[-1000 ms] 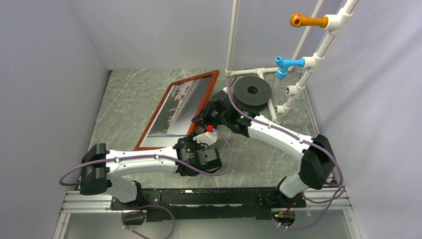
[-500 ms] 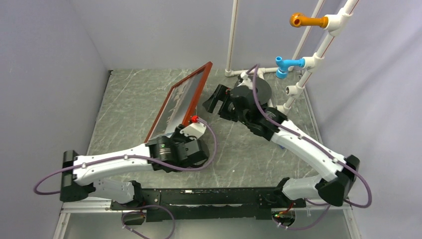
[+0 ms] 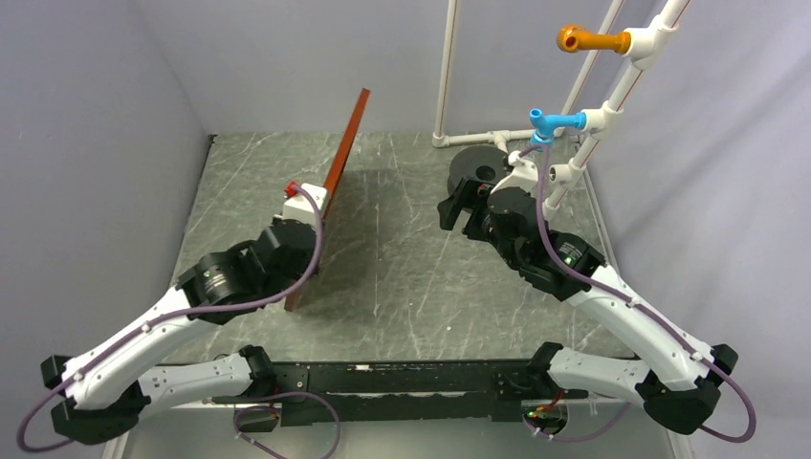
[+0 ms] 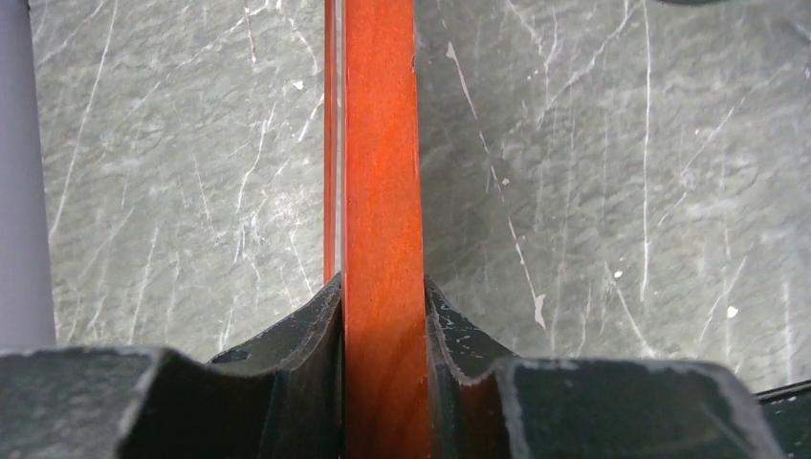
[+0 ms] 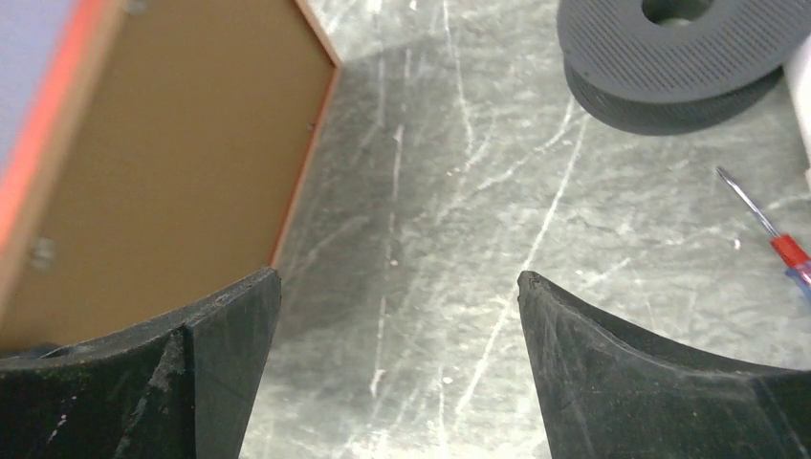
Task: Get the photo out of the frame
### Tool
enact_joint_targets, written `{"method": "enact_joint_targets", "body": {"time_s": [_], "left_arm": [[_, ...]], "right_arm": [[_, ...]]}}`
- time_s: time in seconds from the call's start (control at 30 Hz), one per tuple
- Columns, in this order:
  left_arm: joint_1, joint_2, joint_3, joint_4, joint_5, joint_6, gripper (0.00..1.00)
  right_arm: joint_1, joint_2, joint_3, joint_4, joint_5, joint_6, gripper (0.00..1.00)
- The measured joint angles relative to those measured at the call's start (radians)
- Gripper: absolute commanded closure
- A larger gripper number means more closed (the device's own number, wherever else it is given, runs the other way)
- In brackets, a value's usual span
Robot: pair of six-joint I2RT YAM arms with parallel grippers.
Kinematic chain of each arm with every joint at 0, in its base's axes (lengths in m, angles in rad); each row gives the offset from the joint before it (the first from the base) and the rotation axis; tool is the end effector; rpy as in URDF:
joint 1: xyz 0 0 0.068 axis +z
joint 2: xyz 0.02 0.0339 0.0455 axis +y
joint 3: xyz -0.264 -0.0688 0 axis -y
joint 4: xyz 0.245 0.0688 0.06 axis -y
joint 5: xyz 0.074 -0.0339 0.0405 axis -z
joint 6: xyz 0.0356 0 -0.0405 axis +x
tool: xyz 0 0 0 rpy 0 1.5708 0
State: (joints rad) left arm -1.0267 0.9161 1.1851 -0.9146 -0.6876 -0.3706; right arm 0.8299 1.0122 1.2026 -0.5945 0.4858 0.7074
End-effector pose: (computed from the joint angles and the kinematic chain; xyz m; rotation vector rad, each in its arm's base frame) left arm 0.1024 -0.1257 0.3848 0.3100 2.0322 -0.0943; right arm 0.1515 0.1410 0.4012 0.1978 1.9548 0.5442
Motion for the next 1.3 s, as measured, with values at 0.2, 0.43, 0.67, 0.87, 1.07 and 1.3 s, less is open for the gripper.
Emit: {"method": "enact_joint_targets", "body": {"time_s": [0.2, 0.43, 0.67, 0.87, 1.07, 1.3], "left_arm": [[0.169, -0.05, 0.005, 0.033, 0.151, 0.007, 1.0], [0.333, -0.043, 0.043, 0.065, 0.358, -0.037, 1.0], [0.536, -0.071, -0.039, 0.182, 0.61, -0.131, 1.0], [0.745, -0.121, -0.167, 0.301, 0.827, -0.222, 1.0], [1.011, -0.183, -0.391, 0.473, 1.098, -0.346, 1.0], [1.167, -0.171, -0.602, 0.589, 1.279, -0.405, 1.0]], "right_arm": [[0.0, 0.032, -0.054, -0.037, 0.006, -0.005, 0.07], [0.0, 0.051, -0.098, -0.044, -0.005, 0.0, 0.08], [0.0, 0.05, -0.111, -0.05, -0.014, 0.003, 0.08], [0.0, 0.035, -0.144, -0.056, -0.014, 0.005, 0.07], [0.0, 0.028, -0.169, -0.06, -0.013, 0.01, 0.07], [0.0, 0.027, -0.185, -0.061, -0.013, 0.01, 0.07]]}}
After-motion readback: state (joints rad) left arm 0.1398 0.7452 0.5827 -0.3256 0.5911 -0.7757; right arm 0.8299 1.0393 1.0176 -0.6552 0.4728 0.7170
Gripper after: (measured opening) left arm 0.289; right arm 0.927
